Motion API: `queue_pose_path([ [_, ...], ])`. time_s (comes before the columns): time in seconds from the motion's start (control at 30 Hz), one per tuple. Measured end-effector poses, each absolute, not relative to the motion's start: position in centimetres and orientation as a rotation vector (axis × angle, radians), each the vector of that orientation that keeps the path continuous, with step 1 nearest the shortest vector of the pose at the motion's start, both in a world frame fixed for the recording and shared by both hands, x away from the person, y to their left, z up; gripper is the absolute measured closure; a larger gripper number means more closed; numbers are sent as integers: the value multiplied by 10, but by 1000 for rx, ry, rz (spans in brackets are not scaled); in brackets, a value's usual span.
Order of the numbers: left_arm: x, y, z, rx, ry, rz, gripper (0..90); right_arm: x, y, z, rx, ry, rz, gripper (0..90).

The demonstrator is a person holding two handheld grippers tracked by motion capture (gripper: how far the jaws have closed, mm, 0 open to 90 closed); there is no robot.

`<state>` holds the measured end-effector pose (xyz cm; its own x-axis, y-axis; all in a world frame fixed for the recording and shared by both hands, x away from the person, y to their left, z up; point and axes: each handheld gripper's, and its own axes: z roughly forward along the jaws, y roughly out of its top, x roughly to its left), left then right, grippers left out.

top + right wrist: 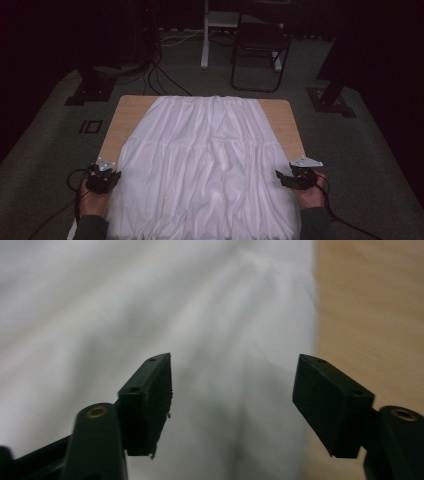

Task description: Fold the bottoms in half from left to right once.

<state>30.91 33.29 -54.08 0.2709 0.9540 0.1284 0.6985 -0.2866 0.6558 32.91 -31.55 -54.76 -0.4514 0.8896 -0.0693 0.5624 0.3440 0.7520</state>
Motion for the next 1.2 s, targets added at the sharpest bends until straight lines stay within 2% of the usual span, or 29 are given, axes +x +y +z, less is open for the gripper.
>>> queue_pose_path([
  [0.1, 309, 341, -537, 2062, 1506, 762, 867, 324, -323, -562, 1296, 2167, 830, 222],
  [0.2, 311, 346, -536, 2057, 1518, 784, 868, 323, -326, -564, 1314, 2156, 818, 198],
  [0.27, 312, 350, -535, 2061, 1531, 814, 868, 323, -333, -565, 1387, 2145, 822, 142],
  [0.33, 314, 352, -534, 2070, 1539, 842, 870, 322, -338, -568, 1433, 2145, 882, 170],
  [0.37, 315, 354, -534, 2076, 1546, 857, 871, 321, -339, -568, 1426, 2144, 889, 216],
  [0.4, 316, 356, -534, 2077, 1555, 874, 871, 319, -340, -566, 1416, 2151, 894, 366],
  [0.43, 318, 359, -533, 2074, 1568, 889, 871, 318, -341, -563, 1398, 2166, 897, 586],
  [0.47, 319, 363, -531, 2065, 1582, 903, 871, 317, -341, -561, 1391, 2178, 897, 706],
  [0.53, 322, 375, -528, 2034, 1621, 932, 873, 316, -343, -562, 1397, 2167, 914, 845],
  [0.57, 324, 381, -526, 2018, 1645, 946, 874, 316, -344, -562, 1406, 2161, 923, 864],
  [0.73, 328, 400, -519, 1980, 1729, 1010, 876, 315, -348, -563, 1429, 2147, 948, 874],
  [0.77, 331, 420, -513, 1909, 1822, 1076, 877, 314, -348, -563, 1431, 2144, 948, 874],
  [0.87, 329, 431, -506, 1823, 1896, 1100, 877, 314, -347, -564, 1431, 2138, 948, 874],
  [1.03, 312, 420, -487, 1738, 1760, 972, 875, 314, -345, -564, 1418, 2148, 963, 870],
  [1.1, 305, 414, -476, 1665, 1653, 859, 875, 314, -345, -564, 1413, 2149, 965, 866],
  [1.2, 295, 392, -458, 1690, 1508, 823, 874, 314, -344, -565, 1407, 2152, 974, 862],
])
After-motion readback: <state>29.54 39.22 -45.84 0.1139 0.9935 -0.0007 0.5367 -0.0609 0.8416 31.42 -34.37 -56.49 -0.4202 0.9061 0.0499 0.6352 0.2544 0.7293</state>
